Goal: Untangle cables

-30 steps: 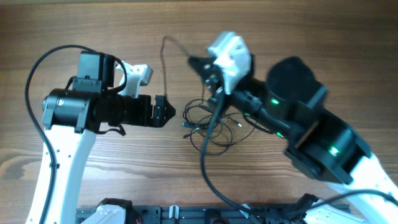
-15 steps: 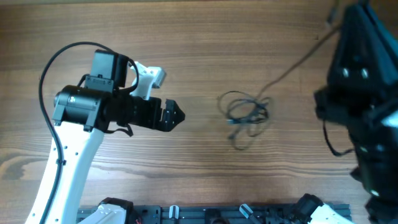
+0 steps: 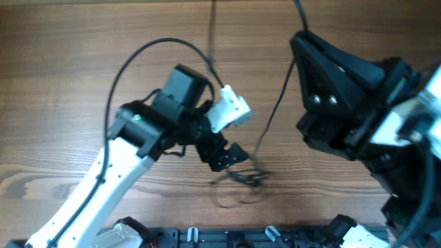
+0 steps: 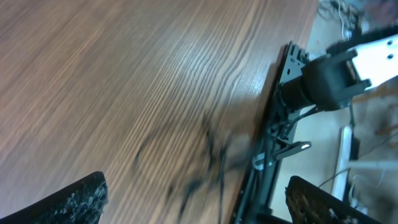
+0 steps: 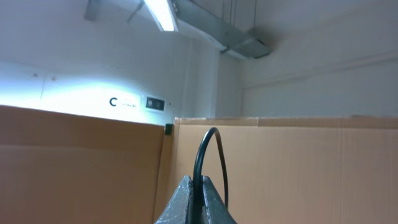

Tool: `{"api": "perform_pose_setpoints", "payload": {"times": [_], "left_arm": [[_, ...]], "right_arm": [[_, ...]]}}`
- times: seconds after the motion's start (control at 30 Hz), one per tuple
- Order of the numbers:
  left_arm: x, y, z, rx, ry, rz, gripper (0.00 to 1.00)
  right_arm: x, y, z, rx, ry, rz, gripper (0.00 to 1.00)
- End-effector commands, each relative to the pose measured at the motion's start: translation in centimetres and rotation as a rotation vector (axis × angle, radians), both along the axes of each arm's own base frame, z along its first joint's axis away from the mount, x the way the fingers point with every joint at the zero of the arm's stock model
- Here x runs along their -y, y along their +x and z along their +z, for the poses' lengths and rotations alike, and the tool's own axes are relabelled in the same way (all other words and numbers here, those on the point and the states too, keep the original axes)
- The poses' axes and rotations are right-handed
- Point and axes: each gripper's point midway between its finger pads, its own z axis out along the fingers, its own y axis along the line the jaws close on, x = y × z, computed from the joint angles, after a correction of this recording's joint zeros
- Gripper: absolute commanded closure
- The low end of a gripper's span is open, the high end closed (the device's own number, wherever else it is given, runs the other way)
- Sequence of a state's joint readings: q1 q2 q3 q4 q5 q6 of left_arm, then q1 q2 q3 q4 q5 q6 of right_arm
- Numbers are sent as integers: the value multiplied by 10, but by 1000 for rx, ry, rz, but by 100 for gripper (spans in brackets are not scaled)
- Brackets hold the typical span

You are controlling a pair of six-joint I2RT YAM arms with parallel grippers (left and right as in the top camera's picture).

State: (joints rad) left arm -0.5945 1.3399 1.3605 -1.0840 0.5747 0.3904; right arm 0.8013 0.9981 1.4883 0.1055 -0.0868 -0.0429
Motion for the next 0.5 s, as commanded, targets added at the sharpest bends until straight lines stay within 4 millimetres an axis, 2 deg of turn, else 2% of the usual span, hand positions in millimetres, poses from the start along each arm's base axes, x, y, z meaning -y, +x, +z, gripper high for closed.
{"api": "perform_pose_setpoints", "payload": {"times": [0.0,0.13,0.3,0.4,0.47], "left_arm": [[17,4,-18,20,17,-91,6],[26,8,-42,-40,58,-108,8],[31,14,-69,-107,102,-108,50],[34,19,-77,-112,106,-108,55],[36,24,-77,-91,103,-102,66]], "right_arm": [[18,-22,15,41,41,26,96],[28,-32,20,58,59,25,96],[27,-29,16,50,37,8,95],[25,-27,11,40,16,3,96],[24,-25,9,35,9,-5,96]]}}
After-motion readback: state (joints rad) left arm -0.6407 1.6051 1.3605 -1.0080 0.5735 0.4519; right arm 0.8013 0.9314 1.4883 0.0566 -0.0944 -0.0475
